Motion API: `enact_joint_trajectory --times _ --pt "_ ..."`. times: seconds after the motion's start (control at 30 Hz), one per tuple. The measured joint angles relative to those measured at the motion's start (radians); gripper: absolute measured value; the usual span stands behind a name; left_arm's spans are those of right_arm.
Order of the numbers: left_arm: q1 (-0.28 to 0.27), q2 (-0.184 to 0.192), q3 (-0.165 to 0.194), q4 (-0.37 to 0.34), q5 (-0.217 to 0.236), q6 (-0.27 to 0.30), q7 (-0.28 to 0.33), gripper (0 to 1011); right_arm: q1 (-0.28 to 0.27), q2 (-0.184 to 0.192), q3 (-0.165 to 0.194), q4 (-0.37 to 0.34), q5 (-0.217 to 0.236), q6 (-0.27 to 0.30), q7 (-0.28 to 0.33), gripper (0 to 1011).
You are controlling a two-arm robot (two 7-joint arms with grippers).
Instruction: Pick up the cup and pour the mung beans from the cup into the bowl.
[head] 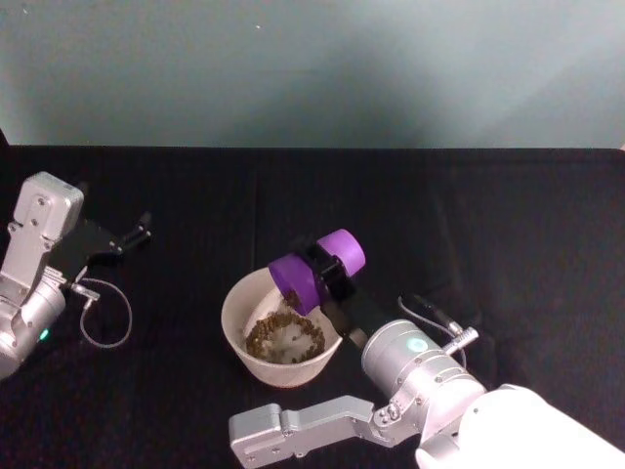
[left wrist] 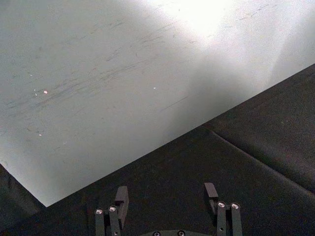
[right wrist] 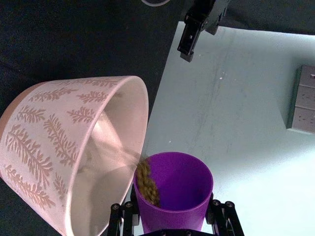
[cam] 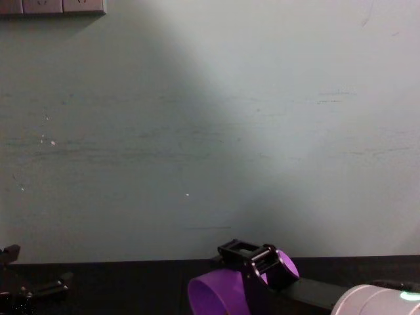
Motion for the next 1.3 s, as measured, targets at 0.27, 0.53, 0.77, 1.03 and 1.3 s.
enact_joint_trajectory --times 0.27,0.53,0.77,1.03,1.3 --pt "0.0 0.0 0.0 0.0 0.0 0.0 0.0 1000 0.009 0.004 -0.017 -0.004 -0.036 0.003 0.015 724" --pt "0.0 0.0 0.0 0.0 0.0 0.0 0.0 1000 0.017 0.006 -0.032 -0.002 -0.071 0.008 0.026 724" --pt "0.0 0.0 0.0 0.0 0.0 0.0 0.0 1000 0.024 0.007 -0.051 0.006 -0.115 0.019 0.037 724" --pt "0.0 0.0 0.0 0.0 0.0 0.0 0.0 1000 0.031 0.007 -0.066 0.012 -0.153 0.023 0.043 724" --pt "0.0 0.0 0.0 0.0 0.0 0.0 0.0 1000 0.042 0.008 -0.084 0.014 -0.189 0.023 0.055 724"
